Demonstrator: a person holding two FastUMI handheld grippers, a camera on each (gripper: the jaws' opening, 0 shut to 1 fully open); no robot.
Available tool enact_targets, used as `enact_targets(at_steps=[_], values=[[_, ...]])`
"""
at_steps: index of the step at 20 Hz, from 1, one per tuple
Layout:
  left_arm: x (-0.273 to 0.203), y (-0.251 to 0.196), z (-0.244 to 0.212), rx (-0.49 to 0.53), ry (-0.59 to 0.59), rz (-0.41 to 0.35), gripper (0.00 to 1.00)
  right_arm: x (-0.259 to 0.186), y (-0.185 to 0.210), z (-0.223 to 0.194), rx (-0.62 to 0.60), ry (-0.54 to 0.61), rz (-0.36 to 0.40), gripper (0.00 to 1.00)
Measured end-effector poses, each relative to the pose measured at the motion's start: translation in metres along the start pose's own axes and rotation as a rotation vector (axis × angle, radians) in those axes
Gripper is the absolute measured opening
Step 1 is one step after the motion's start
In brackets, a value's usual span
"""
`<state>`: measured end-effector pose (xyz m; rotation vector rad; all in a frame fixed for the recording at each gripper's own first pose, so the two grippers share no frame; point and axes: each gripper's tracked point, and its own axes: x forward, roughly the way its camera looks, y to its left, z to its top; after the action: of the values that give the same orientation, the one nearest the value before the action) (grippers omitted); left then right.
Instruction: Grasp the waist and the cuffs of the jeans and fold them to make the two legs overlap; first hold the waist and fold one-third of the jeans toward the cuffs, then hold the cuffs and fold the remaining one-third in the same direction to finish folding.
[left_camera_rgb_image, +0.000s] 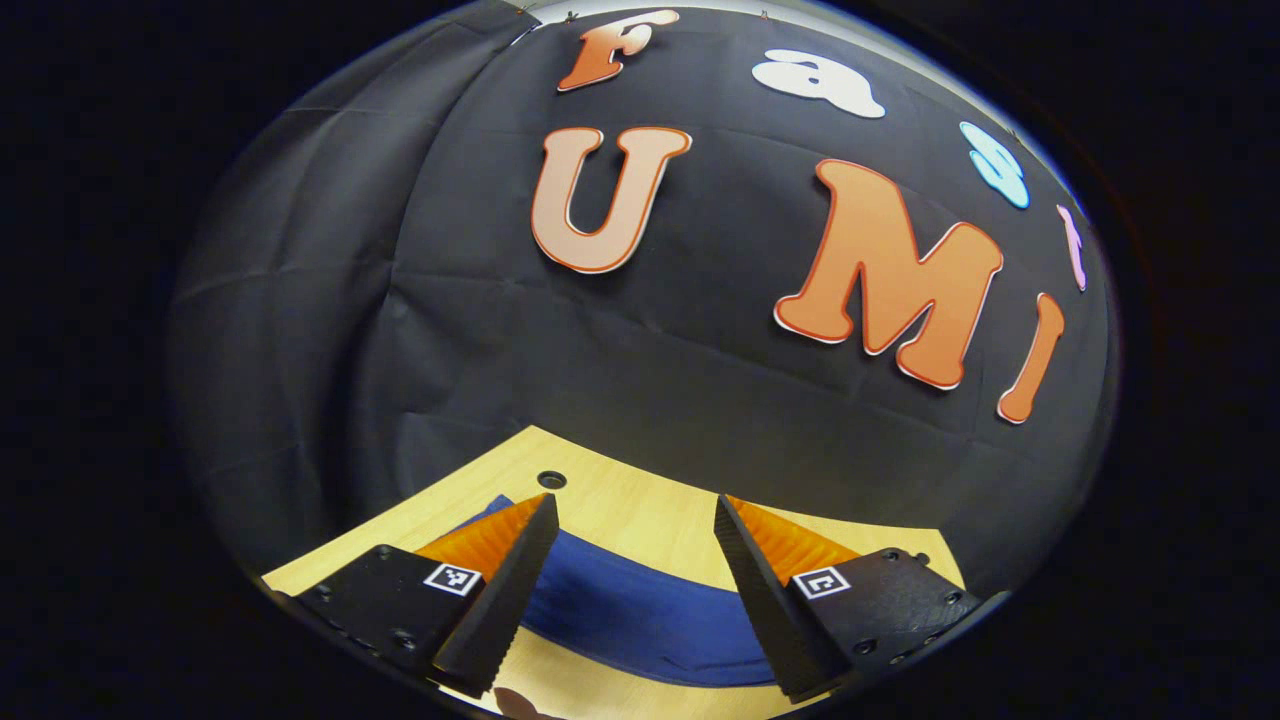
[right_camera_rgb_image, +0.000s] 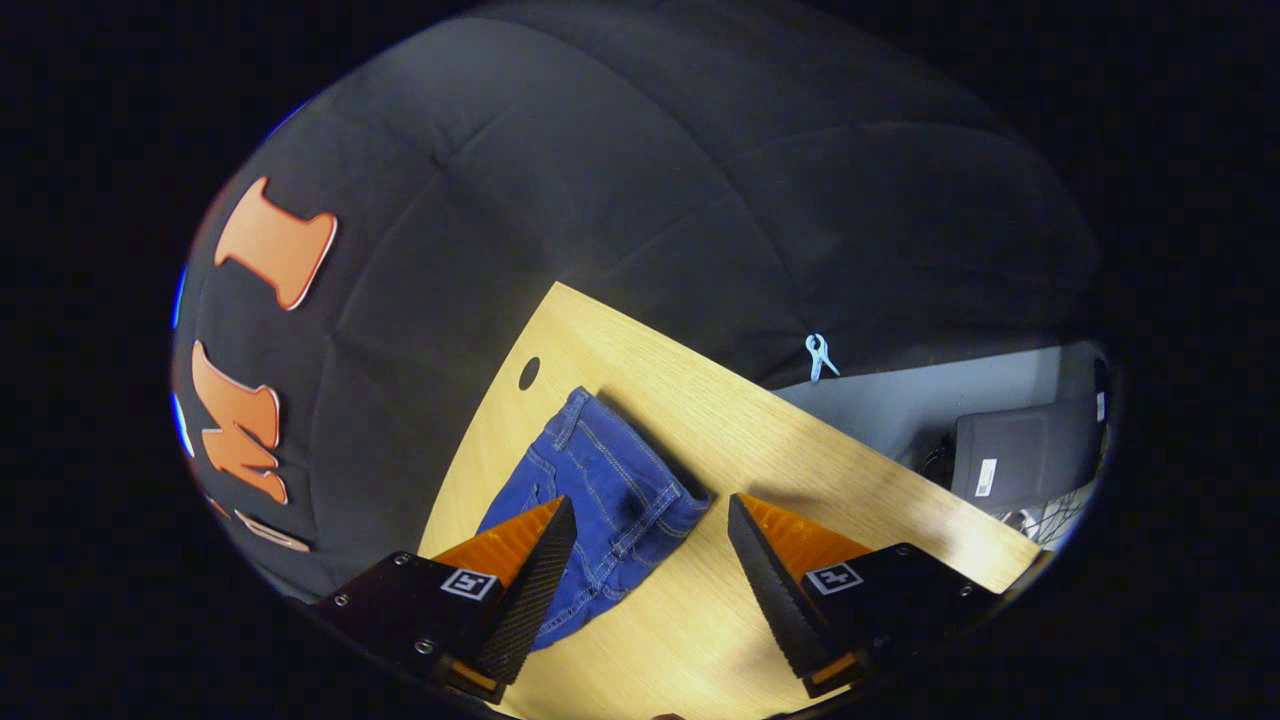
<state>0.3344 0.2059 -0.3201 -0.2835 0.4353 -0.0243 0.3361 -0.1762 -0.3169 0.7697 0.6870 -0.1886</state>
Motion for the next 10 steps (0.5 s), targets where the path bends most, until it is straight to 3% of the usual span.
enact_targets(at_steps=[5,7,9,10], values=[[-0.010,0.005,0.017,-0.038,-0.016,0.010,0.97,0.025,0.014,-0.001,0.090,-0.016,0.072,0.96],[-0.010,0.009,0.025,-0.024,-0.024,0.026,0.97,0.034,0.016,0.000,0.114,-0.025,0.062,0.94],[-0.013,0.015,0.029,-0.036,-0.029,0.036,0.97,0.043,0.010,0.001,0.124,-0.045,0.027,0.82],[-0.012,0.018,0.030,-0.043,-0.031,0.041,0.97,0.045,0.001,-0.001,0.108,-0.059,-0.001,0.58]])
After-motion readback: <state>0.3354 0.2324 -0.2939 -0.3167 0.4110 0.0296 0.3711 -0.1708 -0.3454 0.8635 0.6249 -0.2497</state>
